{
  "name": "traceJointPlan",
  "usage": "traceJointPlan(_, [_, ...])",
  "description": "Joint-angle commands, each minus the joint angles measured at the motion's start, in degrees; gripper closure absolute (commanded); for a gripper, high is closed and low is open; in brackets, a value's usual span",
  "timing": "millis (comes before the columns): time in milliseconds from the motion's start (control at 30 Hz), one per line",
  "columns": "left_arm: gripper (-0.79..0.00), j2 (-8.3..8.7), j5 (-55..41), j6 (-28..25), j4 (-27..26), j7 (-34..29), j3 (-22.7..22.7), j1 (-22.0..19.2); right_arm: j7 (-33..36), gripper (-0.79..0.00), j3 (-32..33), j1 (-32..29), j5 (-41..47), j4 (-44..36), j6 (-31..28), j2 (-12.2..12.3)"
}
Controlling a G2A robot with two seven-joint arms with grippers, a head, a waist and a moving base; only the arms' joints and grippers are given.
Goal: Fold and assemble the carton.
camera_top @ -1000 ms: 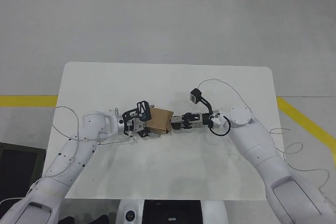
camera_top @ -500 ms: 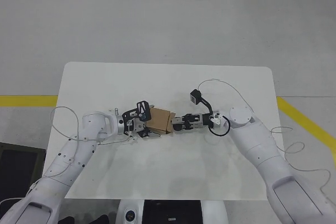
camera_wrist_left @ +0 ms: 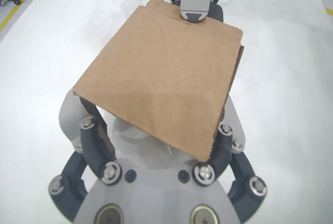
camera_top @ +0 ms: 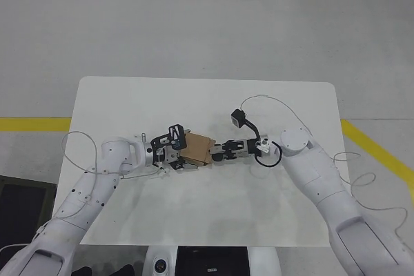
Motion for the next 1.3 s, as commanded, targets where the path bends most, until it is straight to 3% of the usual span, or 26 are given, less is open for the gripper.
traceJointPlan(0, [-0.785, -0.01, 0.0, 0.0, 0.0, 0.0, 0.0, 0.0, -0.1, -0.086, -0.2, 0.3, -0.3, 0.0, 0.0, -0.1])
traceJointPlan(200, [-0.785, -0.03, 0.1, 0.0, -0.1, 0.0, 0.2, 0.0, 0.2, -0.086, -1.3, 1.4, -0.4, -0.1, 0.0, -0.7])
traceJointPlan(600, [-0.785, -0.07, 0.0, -0.1, 0.0, -0.1, 0.4, -0.1, 1.1, -0.231, -0.3, 1.9, 0.6, 1.1, -0.6, -0.6])
traceJointPlan(800, [-0.785, -0.08, 0.1, -0.1, 0.1, -0.3, 0.5, -0.1, 1.8, -0.179, 1.9, 0.4, 0.6, -1.0, 0.2, 0.6])
traceJointPlan(933, [-0.785, -0.07, 0.2, -0.3, 0.0, -0.3, 0.6, 0.0, 2.2, 0.000, 3.0, -0.9, -0.3, -3.0, 1.4, 1.4])
traceJointPlan(1267, [-0.785, -0.01, 0.2, -0.2, -0.3, -0.3, 0.5, 0.0, 3.7, 0.000, 1.5, -2.8, -1.9, -6.9, 5.4, 1.6])
